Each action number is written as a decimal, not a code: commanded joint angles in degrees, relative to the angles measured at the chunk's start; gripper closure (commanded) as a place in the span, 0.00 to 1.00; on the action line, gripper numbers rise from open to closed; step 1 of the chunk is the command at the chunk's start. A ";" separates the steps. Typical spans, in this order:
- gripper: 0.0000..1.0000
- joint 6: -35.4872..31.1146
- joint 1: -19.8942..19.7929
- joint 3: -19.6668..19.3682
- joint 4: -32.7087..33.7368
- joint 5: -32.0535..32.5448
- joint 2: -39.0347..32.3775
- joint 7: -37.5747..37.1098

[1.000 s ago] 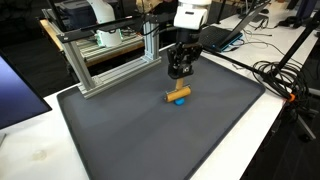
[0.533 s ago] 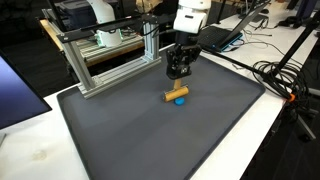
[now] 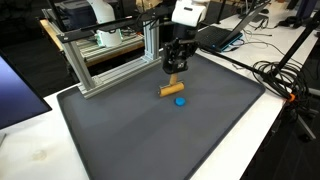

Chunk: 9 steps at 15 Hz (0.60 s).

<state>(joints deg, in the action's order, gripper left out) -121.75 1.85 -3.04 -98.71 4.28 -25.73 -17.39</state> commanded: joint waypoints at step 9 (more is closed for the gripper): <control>0.78 -11.85 0.16 -0.61 1.09 -0.78 -1.61 -0.55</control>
<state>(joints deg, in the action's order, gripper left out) -131.98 1.84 -3.12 -98.69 3.96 -25.93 -17.62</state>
